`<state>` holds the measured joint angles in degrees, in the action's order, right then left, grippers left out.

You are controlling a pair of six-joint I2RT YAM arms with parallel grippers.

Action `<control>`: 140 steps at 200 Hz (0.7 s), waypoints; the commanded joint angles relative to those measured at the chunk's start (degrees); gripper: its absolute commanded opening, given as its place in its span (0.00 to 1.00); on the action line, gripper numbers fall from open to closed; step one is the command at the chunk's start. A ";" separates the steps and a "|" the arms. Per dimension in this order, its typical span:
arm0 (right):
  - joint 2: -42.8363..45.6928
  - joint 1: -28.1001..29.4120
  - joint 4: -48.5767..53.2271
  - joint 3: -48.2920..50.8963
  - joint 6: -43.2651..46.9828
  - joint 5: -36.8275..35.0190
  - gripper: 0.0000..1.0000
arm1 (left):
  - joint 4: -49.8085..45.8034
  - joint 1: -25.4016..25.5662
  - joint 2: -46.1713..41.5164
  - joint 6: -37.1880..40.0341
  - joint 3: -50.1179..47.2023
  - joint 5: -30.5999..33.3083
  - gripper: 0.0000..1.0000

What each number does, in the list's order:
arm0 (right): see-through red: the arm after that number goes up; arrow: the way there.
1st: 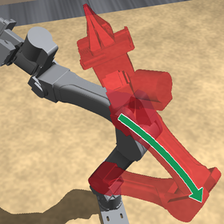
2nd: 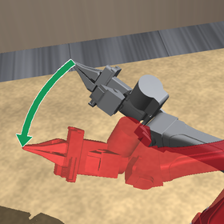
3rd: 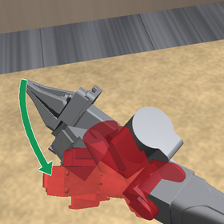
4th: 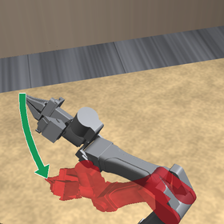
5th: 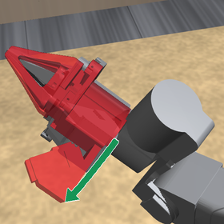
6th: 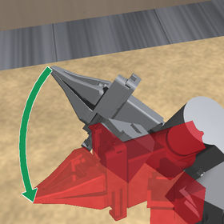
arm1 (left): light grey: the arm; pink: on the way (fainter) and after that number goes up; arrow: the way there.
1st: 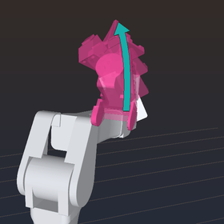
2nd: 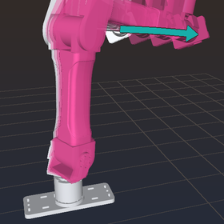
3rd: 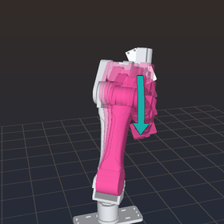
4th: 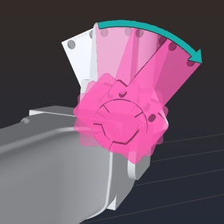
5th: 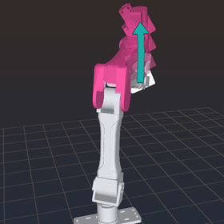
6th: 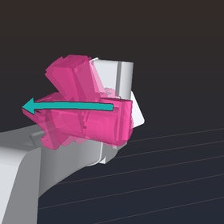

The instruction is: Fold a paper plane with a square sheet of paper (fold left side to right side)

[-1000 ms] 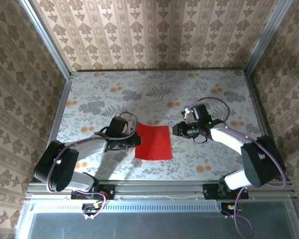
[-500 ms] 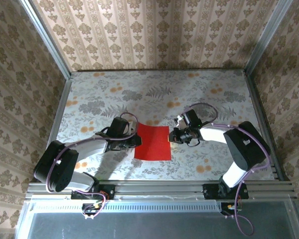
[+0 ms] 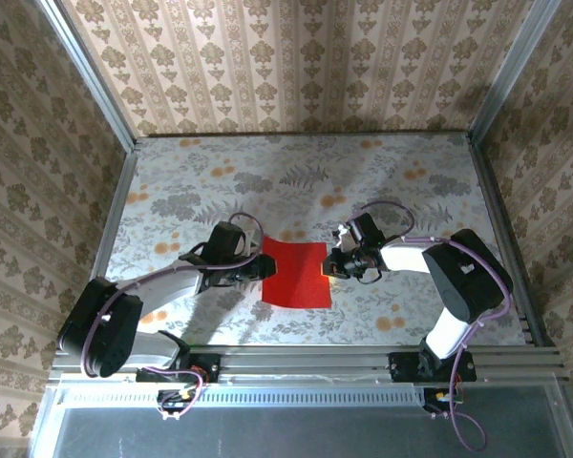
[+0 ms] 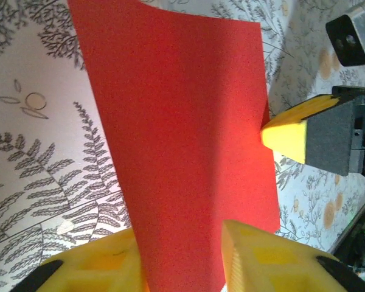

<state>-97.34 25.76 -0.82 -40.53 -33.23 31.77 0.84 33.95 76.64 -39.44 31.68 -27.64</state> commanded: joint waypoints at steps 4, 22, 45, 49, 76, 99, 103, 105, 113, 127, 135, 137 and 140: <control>-2.34 0.37 3.70 2.56 0.71 -4.96 0.08 | 2.33 1.17 -0.53 -0.45 2.26 -2.42 0.40; -2.34 0.35 3.85 2.65 0.80 -5.48 0.08 | 2.72 2.07 -0.25 -0.28 3.18 -2.51 0.46; -2.38 0.35 3.90 2.89 0.93 -5.86 0.08 | 3.50 3.41 0.63 -0.12 4.53 -2.66 0.54; -2.40 0.35 3.82 2.92 0.89 -5.88 0.08 | 3.71 3.67 0.84 -0.11 4.78 -2.75 0.55; -2.17 0.36 2.62 3.41 0.64 -5.60 0.08 | 5.51 5.52 3.41 0.09 6.60 -3.08 0.62; -1.89 0.39 0.79 3.97 0.04 -4.53 0.08 | 7.59 6.94 7.02 0.09 8.08 -3.71 0.63; -1.89 0.35 0.53 4.05 -0.06 -4.32 0.08 | 7.97 7.14 7.72 -0.08 8.28 -3.81 0.63; -1.89 0.35 0.35 4.06 -0.14 -4.21 0.08 | 8.15 7.21 8.08 -0.17 8.37 -3.89 0.63; -1.89 0.35 -0.12 4.13 -0.37 -3.71 0.08 | 9.39 7.52 9.40 -0.47 8.73 -4.20 0.63; -1.97 0.35 -1.16 4.32 -0.82 -2.78 0.08 | 11.35 8.18 11.49 -1.17 9.33 -4.85 0.62; -2.00 0.38 -1.72 4.40 -1.16 -2.25 0.08 | 12.28 8.54 12.54 -1.49 9.69 -5.05 0.62; -1.94 0.35 -1.90 4.41 -1.21 -2.15 0.08 | 12.46 8.62 12.71 -1.57 9.77 -5.05 0.62; -1.89 0.35 -2.09 4.44 -1.34 -2.03 0.08 | 12.76 8.74 13.15 -1.66 9.88 -5.12 0.61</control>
<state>-96.82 25.76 -4.91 -38.44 -33.52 32.18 9.41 41.65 87.46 -39.99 39.59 -30.87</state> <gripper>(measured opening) 0.082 0.622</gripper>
